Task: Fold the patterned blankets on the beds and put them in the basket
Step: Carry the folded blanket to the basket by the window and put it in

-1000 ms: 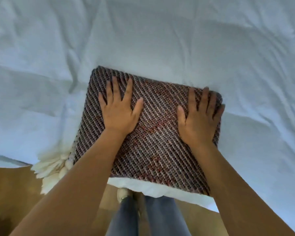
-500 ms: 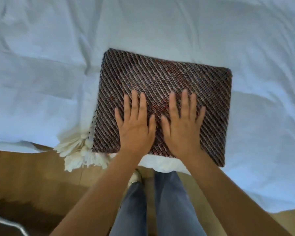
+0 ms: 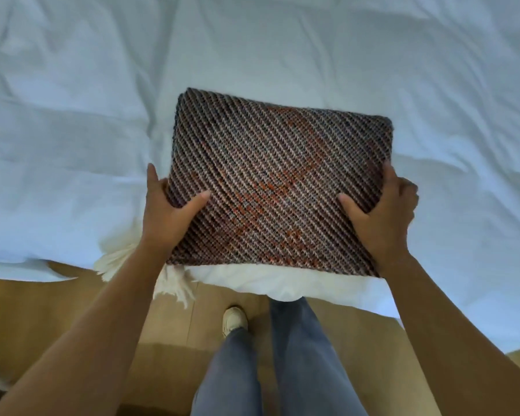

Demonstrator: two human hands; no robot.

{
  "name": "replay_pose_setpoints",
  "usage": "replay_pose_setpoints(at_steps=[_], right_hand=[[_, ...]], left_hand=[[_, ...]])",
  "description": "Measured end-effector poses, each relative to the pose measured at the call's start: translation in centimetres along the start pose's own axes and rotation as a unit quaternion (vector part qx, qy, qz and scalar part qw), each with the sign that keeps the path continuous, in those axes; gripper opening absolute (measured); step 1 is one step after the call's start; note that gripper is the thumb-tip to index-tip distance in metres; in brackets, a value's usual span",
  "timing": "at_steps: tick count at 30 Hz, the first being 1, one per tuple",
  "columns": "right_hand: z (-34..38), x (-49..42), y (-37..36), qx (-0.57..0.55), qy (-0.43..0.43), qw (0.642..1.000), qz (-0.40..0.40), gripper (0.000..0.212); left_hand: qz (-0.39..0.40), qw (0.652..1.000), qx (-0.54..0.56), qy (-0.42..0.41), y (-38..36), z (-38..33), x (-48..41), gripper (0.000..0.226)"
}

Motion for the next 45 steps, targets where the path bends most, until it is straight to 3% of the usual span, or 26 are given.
replay_pose_setpoints(at_steps=[3,6,11,15,20,26,28,34,39,42,45], right_hand=[[-1.2,0.2,-0.5,-0.145,-0.146,0.974,0.092,0.095],[-0.5,0.9,0.0,-0.242,-0.193,0.941,0.135,0.073],[0.7,5.8,5.1,-0.250,-0.169,0.951,0.061,0.064],[-1.5,12.7,11.1,-0.255,-0.173,0.951,0.000,0.061],[-8.1,20.1,20.4,-0.291,-0.230,0.922,-0.113,0.057],[-19.6,30.4,30.7,-0.394,-0.311,0.825,-0.259,0.042],[-23.8,34.3,33.5,-0.396,-0.342,0.799,-0.296,0.041],[-33.9,45.1,40.3,-0.401,-0.403,0.719,-0.399,0.045],[-39.8,53.6,43.4,-0.467,-0.452,0.590,-0.479,0.059],[-43.1,57.9,44.4,-0.524,-0.484,0.510,-0.481,0.053],[-46.2,61.3,45.6,-0.510,-0.507,0.485,-0.497,0.042]], left_hand=[[0.041,0.993,0.058,0.092,0.1,-1.4,-1.9,0.116],[0.063,0.994,0.045,0.078,0.1,-3.0,-1.4,0.093],[0.078,0.995,0.052,0.028,2.3,-5.9,3.5,0.067],[0.108,0.993,0.026,-0.033,1.8,-9.3,10.1,0.064],[0.202,0.972,0.014,-0.119,-3.5,-16.1,18.4,0.061],[0.336,0.911,-0.029,-0.237,-15.5,-25.1,31.0,0.060],[0.374,0.885,-0.037,-0.273,-19.9,-27.1,36.2,0.048],[0.491,0.817,-0.034,-0.301,-30.5,-30.2,50.4,0.034],[0.565,0.753,-0.066,-0.330,-38.0,-31.7,61.3,0.031],[0.608,0.704,-0.101,-0.353,-42.6,-32.0,67.5,0.031],[0.645,0.663,-0.117,-0.362,-47.1,-31.7,73.0,0.035]])
Point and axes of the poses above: each hand's wrist, its own x-axis away from the middle knuckle, its own y-axis out of the back of the hand, z = x × y, the point moved 4 cm from there along -x, towards the middle knuckle, and after that the axes turned 1 degree about -x, right-handed, at the moved point
